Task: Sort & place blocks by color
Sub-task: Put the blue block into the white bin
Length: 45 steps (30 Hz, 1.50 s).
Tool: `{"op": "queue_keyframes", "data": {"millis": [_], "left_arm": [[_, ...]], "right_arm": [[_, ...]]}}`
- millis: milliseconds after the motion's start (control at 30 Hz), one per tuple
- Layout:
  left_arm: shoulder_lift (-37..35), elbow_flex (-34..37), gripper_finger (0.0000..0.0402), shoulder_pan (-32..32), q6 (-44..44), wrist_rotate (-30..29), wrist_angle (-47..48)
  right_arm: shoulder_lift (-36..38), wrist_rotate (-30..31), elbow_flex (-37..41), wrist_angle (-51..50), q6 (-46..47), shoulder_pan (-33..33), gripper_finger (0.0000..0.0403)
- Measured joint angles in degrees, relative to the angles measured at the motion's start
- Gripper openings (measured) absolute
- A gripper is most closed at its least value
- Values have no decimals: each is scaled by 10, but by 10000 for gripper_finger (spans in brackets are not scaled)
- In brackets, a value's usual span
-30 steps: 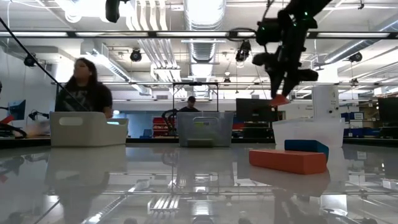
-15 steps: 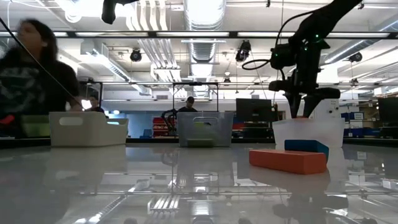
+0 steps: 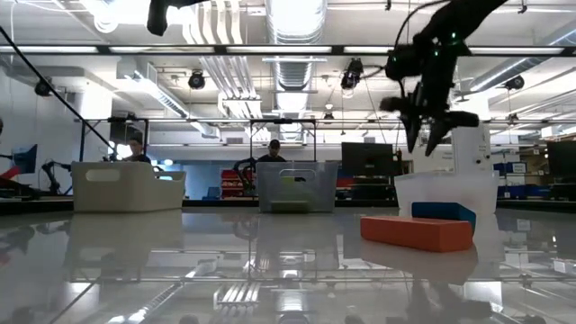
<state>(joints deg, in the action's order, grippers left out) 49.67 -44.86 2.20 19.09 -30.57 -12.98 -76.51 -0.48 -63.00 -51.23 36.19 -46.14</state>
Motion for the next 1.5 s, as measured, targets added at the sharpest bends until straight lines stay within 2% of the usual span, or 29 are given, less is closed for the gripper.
{"op": "queue_keyframes", "data": {"millis": [167, 367, 533, 667, 867, 967, 1033, 1233, 1333, 1500], "left_arm": [[0, 1, 0, 0, 0, 1, 6], [0, 2, 0, 0, 1, 6, 39], [18, -3, 0, -1, 6, 79, 42], [57, -22, 0, -12, 74, 138, 41], [152, -63, 0, -64, 177, 143, 45], [208, -101, 0, -101, 233, 143, 79], [245, -137, 0, -132, 273, 143, 135], [366, -288, 0, -211, 371, 147, 382], [428, -375, 0, -225, 355, 161, 464], [510, -474, 0, -229, 250, 175, 476]], "right_arm": [[37, -36, -33, -8, 24, 63, 153], [98, -40, -38, -5, 71, 192, 152], [139, -40, -24, -4, 77, 302, 152], [169, -19, -2, 1, 75, 370, 152], [213, -10, 33, 23, 82, 423, 152], [233, -9, 46, 36, 77, 446, 152], [247, -8, 55, 44, 72, 458, 153], [283, 40, 84, 71, 54, 481, 153], [299, 58, 101, 97, 48, 481, 153], [310, 86, 113, 128, 35, 480, 153]]}}
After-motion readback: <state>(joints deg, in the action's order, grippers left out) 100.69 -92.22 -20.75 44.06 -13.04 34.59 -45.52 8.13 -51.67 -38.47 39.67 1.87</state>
